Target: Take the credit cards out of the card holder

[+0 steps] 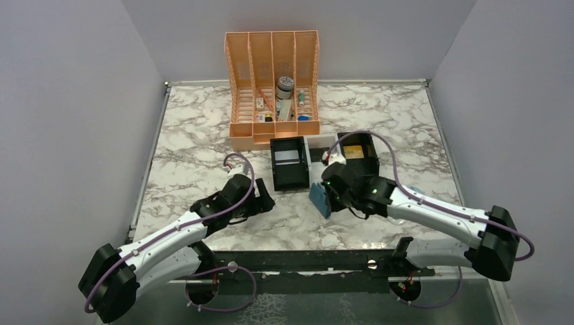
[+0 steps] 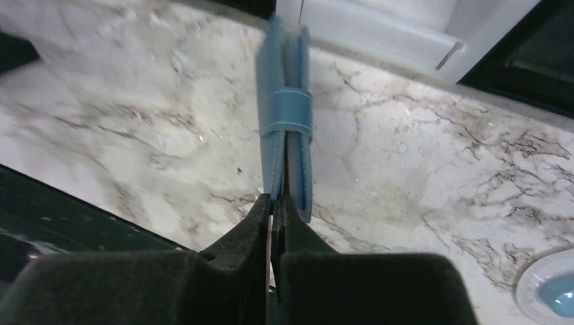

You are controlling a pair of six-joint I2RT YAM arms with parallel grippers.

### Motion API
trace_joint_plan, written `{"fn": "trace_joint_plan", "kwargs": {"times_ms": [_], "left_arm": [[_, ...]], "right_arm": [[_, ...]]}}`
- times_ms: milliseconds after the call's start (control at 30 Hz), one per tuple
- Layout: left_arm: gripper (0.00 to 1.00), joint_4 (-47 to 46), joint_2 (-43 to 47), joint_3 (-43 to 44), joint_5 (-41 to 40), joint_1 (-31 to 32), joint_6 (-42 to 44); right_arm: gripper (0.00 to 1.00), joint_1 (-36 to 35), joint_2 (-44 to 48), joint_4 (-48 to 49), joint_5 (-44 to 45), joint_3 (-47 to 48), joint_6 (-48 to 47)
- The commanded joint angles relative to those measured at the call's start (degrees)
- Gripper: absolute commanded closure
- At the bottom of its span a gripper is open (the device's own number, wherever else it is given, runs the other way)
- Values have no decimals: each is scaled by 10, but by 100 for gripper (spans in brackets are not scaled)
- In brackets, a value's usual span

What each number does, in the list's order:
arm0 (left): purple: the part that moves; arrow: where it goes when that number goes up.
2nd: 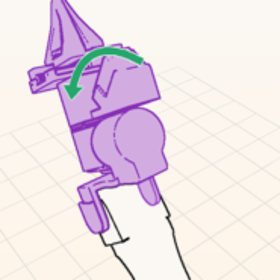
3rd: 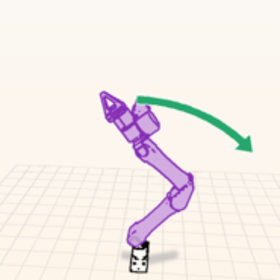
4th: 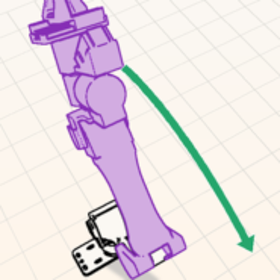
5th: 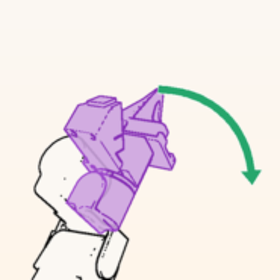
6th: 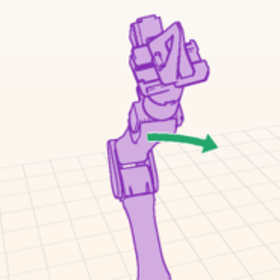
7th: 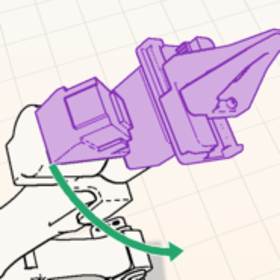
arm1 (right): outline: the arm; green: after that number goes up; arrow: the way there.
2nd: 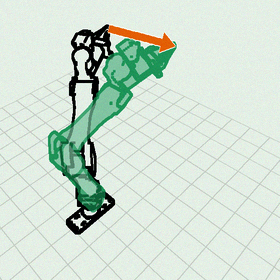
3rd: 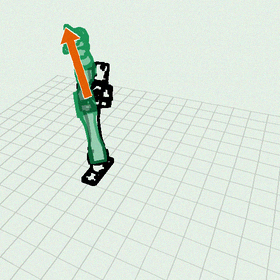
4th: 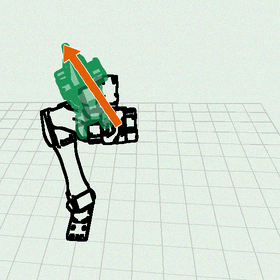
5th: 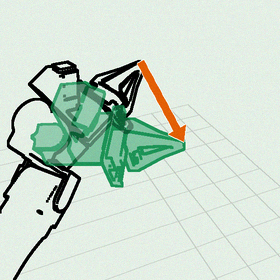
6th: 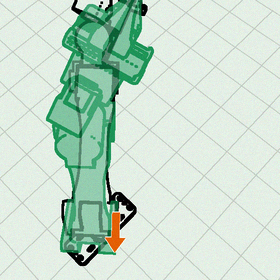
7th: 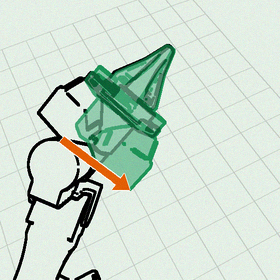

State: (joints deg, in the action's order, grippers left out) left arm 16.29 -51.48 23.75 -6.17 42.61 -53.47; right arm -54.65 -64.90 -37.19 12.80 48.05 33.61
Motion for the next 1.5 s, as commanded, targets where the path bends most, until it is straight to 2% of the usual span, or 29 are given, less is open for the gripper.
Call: {"fn": "trace_joint_plan", "kwargs": {"times_ms": [0,100,333,467,567,633,700,800,867,967,1067,1233,1367,1467], "left_arm": [[16,31,12,20,-40,3,-13],[16,48,24,21,-62,3,-21],[15,114,40,36,-122,2,-51],[15,130,53,34,-140,2,-68],[15,129,59,31,-142,2,-71],[15,128,62,33,-141,2,-69],[14,122,62,36,-135,2,-54],[13,104,57,40,-121,2,-38],[13,90,50,41,-113,1,-31],[13,56,31,41,-88,1,-19],[13,11,4,44,-46,1,-5],[13,-40,-47,52,18,2,17],[13,-54,-72,58,46,1,30],[13,-73,-87,57,61,1,39]], "right_arm": [[99,-67,-63,-64,96,32,-39],[99,-115,-98,-60,137,52,-49],[99,-170,-132,-16,137,56,-85],[95,-177,-141,20,83,42,-101],[85,-178,-113,87,-20,20,-122],[73,-177,-74,132,-64,0,-116],[48,-177,-26,163,-50,-18,-100],[35,-170,38,171,44,-31,-76],[34,-131,46,153,57,-23,-61],[34,-11,28,119,13,-9,-49],[31,88,12,103,6,3,-46],[30,296,8,125,-55,4,-59],[27,357,-8,102,-16,46,-86],[24,412,-49,130,-64,44,-93]]}}
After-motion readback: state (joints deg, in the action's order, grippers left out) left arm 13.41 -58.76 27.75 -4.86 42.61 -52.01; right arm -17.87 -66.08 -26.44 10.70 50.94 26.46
